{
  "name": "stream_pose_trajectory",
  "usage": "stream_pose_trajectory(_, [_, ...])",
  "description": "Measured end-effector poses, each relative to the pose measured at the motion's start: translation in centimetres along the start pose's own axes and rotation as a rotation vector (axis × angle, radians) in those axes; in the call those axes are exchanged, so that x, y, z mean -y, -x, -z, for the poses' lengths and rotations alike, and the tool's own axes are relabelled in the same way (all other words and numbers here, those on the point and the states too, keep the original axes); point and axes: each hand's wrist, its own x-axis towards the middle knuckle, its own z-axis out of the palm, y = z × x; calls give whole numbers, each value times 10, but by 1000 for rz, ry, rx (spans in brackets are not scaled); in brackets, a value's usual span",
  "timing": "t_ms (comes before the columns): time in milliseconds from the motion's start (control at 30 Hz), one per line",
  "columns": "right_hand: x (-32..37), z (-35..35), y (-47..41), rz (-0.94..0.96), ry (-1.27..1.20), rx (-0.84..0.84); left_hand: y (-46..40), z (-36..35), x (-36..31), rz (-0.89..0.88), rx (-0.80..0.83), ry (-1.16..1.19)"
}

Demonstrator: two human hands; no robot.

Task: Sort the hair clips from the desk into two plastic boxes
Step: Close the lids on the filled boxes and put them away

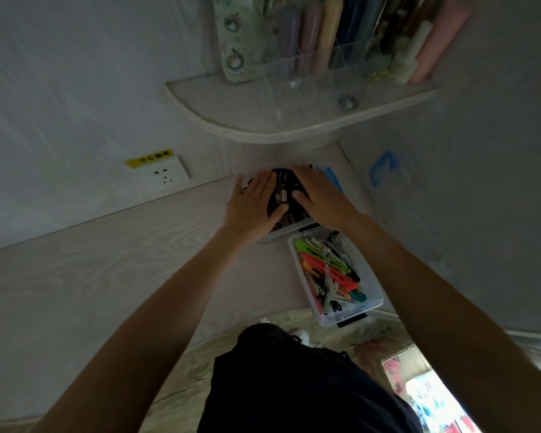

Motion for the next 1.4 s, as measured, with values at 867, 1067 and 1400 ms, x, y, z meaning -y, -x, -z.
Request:
stream_pose_trajectory(867, [23,37,72,3,36,-483,56,4,8,530,-340,1262])
stream_pose_trajectory(1067, [69,-21,45,190,289,-241,47,8,9,666,-299,1330])
stream_pose_trajectory(1400, [26,7,24,-239,16,-371,39,8,10,643,-235,981])
